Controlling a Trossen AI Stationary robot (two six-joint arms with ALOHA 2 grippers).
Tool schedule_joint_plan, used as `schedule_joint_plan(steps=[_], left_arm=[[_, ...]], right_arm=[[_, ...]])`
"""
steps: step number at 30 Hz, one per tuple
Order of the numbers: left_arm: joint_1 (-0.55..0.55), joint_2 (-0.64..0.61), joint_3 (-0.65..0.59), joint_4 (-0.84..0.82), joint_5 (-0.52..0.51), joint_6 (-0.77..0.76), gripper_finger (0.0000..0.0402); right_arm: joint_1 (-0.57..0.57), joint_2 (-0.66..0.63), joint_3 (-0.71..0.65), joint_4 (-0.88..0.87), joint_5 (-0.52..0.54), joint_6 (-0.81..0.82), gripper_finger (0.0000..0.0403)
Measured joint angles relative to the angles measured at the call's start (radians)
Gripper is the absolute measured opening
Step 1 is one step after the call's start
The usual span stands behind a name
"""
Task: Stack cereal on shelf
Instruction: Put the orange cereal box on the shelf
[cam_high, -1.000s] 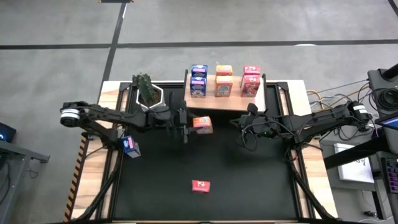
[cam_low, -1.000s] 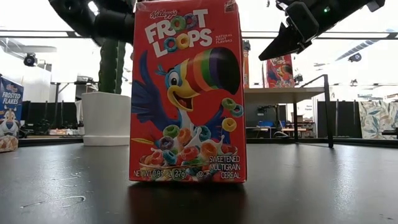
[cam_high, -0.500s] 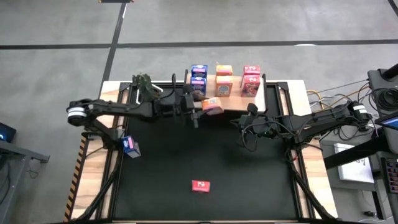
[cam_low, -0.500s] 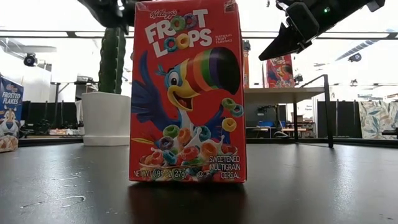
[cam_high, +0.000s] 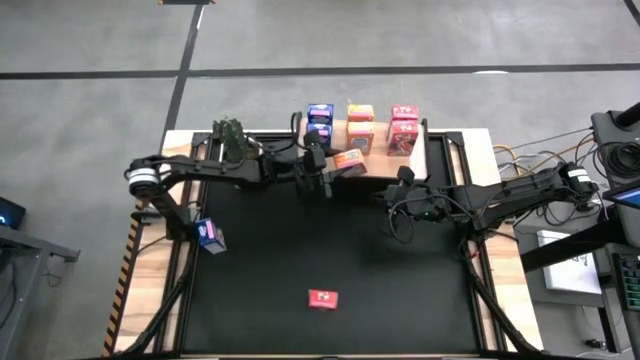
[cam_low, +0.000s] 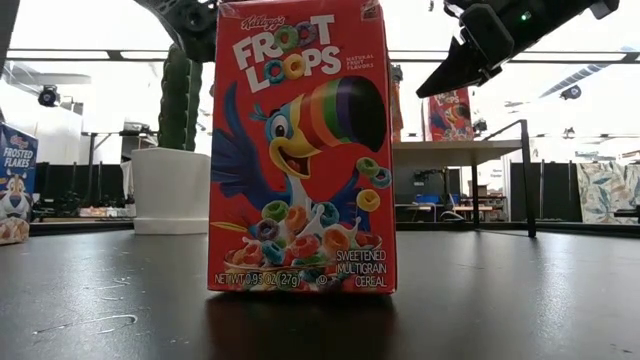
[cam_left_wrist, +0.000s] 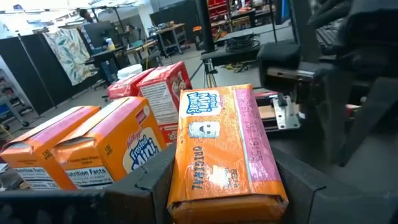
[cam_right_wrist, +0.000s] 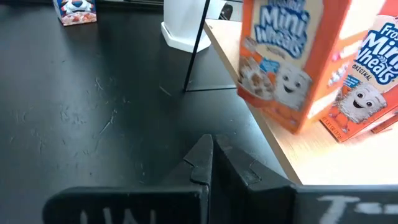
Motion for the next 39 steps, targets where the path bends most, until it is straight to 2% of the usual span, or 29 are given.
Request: schedule_joint_plan(steps=[25, 39], left_arm=[[0.011, 0.056, 0.023, 0.061, 0.000, -0.008, 0.0177], [0.011, 0.056, 0.023, 0.055, 0.000, -0.038, 0.0221]], right_arm=[[0.000, 0.000, 0.000, -0.004, 0.000, 0.008, 0.0009], [0.000, 0.000, 0.000, -0.004, 0.000, 0.009, 0.0009]])
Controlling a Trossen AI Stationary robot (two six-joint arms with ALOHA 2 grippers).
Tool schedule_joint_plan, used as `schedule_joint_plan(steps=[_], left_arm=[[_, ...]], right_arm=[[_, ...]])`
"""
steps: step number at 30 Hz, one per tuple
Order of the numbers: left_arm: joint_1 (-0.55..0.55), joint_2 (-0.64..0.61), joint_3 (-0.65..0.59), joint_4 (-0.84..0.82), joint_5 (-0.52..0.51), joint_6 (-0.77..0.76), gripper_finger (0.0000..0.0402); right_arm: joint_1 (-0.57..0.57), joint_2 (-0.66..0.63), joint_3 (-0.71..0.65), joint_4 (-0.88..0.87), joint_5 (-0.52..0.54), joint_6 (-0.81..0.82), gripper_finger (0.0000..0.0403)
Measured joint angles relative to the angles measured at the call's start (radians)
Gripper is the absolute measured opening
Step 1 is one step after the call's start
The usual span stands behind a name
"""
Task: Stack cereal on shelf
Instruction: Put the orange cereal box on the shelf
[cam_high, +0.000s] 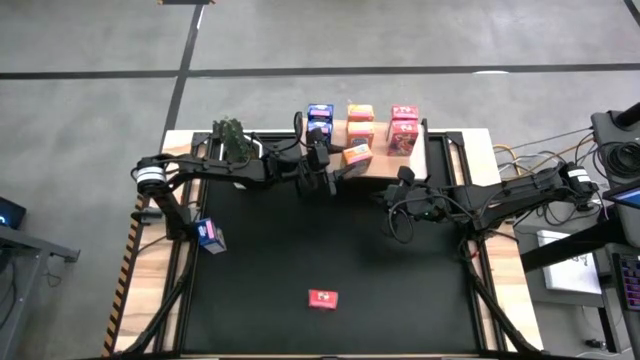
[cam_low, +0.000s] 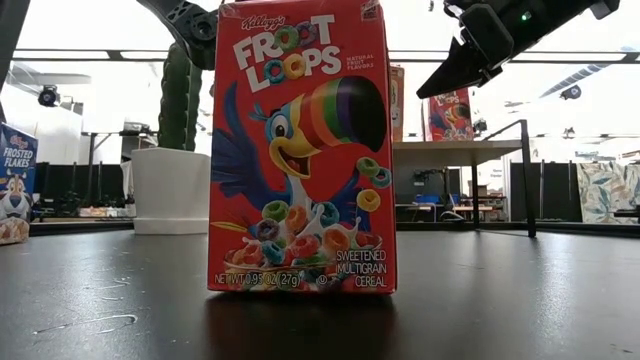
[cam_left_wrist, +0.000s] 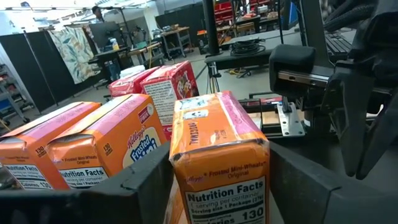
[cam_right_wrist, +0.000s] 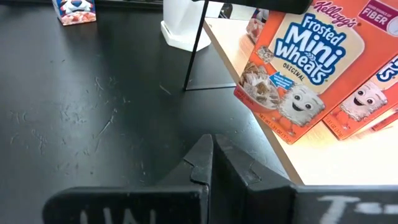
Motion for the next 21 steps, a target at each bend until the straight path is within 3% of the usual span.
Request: schedule_joint_plan(steps=[21], left_arm=[[-0.024, -0.042, 0.000, 0.001, -0.003, 0.000, 0.0225]], right_arm=[[0.000, 0.000, 0.000, 0.000, 0.000, 0.001, 0.0009]])
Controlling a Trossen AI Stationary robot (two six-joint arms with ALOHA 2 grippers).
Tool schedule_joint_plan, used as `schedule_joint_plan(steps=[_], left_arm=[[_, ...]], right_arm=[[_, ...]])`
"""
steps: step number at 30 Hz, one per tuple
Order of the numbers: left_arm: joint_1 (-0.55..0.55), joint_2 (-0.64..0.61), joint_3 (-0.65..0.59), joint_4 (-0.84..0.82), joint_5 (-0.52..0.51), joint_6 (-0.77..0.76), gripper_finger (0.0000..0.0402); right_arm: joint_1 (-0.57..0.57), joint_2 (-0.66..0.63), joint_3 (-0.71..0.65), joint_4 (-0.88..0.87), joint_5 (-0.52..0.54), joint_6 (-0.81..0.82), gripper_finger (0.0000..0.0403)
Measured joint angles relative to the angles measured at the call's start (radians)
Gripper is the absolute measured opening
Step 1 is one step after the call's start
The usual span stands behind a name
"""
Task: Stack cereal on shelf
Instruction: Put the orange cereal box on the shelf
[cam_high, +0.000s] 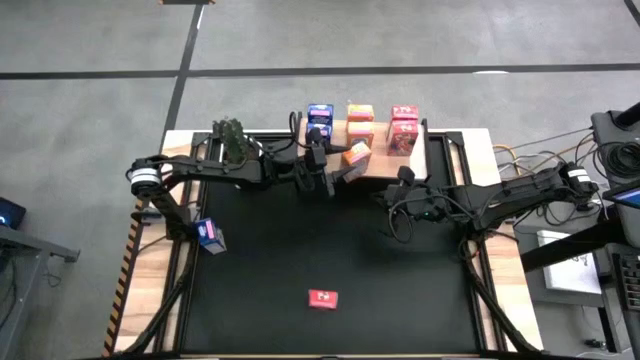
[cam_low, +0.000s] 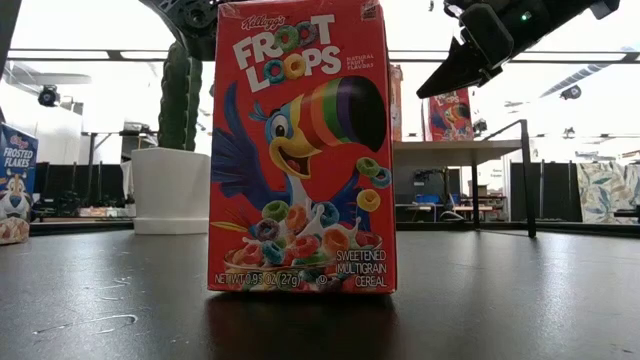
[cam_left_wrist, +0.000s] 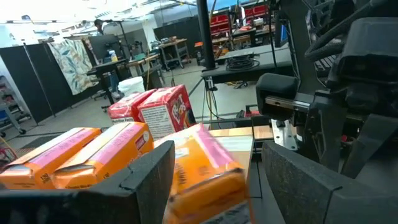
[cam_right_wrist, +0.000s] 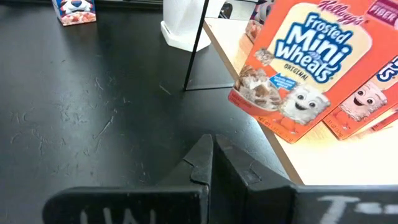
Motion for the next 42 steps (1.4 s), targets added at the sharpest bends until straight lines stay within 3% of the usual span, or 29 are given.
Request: schedule_joint_plan(steps=[9, 23, 31, 36, 42], left_arm=[[0.000, -0.001, 0.000, -0.007, -0.024, 0.001, 0.0225], [-0.023, -0.024, 0.000, -0.008, -0.026, 0.024, 0.0225], [-0.082, -0.062, 0.000, -0.010, -0.033, 0.101, 0.0224], [-0.157, -0.102, 0.000, -0.075, -0.186, 0.225, 0.0223], [-0.217, -0.109, 0.000, -0.325, -0.335, 0.302, 0.0220]], right_arm=[[0.000, 0.007, 0.000, 0.054, 0.002, -0.003, 0.0009], [-0.067, 0.229, 0.000, 0.458, 0.069, -0.231, 0.0009], [-0.118, 0.263, 0.000, 0.507, 0.118, -0.250, 0.0009], [-0.126, 0.260, 0.000, 0.503, 0.117, -0.253, 0.0009], [-0.100, 0.207, 0.000, 0.401, 0.116, -0.221, 0.0009]])
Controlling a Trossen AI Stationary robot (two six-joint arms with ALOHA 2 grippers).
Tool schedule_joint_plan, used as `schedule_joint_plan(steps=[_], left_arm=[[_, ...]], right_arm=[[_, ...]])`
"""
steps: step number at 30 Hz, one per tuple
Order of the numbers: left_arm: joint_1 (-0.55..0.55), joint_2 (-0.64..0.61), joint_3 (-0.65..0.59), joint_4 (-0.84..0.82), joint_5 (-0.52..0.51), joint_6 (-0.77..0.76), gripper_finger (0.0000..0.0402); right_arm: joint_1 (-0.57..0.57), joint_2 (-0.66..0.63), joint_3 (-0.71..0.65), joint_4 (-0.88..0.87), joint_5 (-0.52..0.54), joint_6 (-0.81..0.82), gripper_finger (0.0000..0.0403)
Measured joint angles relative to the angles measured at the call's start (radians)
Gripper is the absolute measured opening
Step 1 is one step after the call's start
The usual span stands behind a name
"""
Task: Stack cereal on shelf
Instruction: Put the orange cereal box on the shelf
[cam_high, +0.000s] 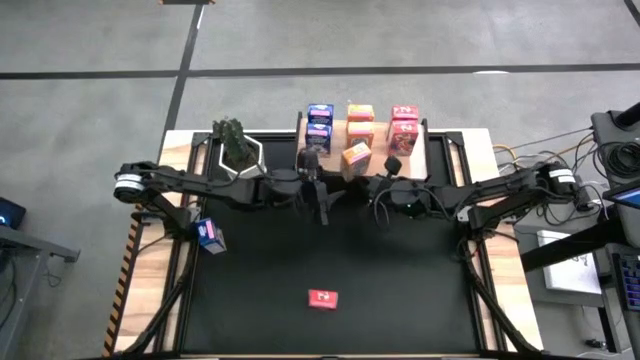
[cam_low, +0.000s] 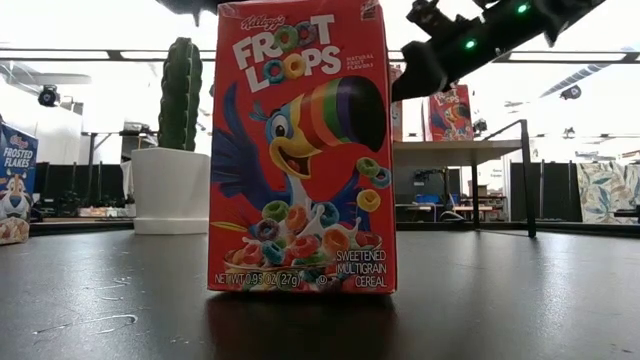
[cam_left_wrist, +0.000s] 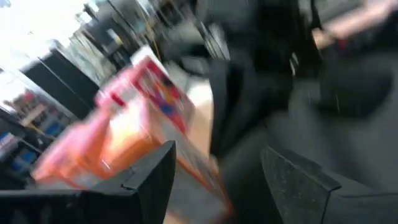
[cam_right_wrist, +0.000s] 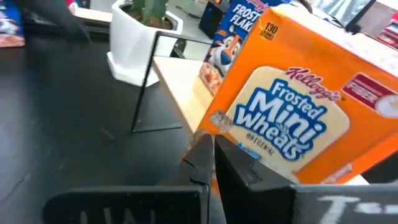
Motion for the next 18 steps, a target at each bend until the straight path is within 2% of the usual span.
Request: schedule_joint_plan(steps=[4, 7, 9, 14, 18], left_arm=[[-0.002, -0.002, 0.000, -0.143, -0.004, -0.039, 0.0194], [-0.002, -0.002, 0.000, -0.186, -0.004, -0.046, 0.0157], [0.003, -0.002, 0.000, -0.174, -0.003, -0.047, 0.0121], [0.034, -0.002, 0.000, -0.112, -0.003, -0.040, 0.0017], [0.068, -0.002, 0.000, -0.076, -0.003, -0.053, 0.0011]], right_arm=[[0.019, -0.077, 0.000, -0.129, -0.016, 0.030, 0.0009], [0.021, -0.136, 0.000, -0.221, -0.066, 0.036, 0.0009], [0.021, -0.165, 0.000, -0.263, -0.110, 0.033, 0.0009], [0.019, -0.210, 0.000, -0.298, -0.113, 0.010, 0.0009], [0.017, -0.216, 0.000, -0.299, -0.113, -0.021, 0.0009]])
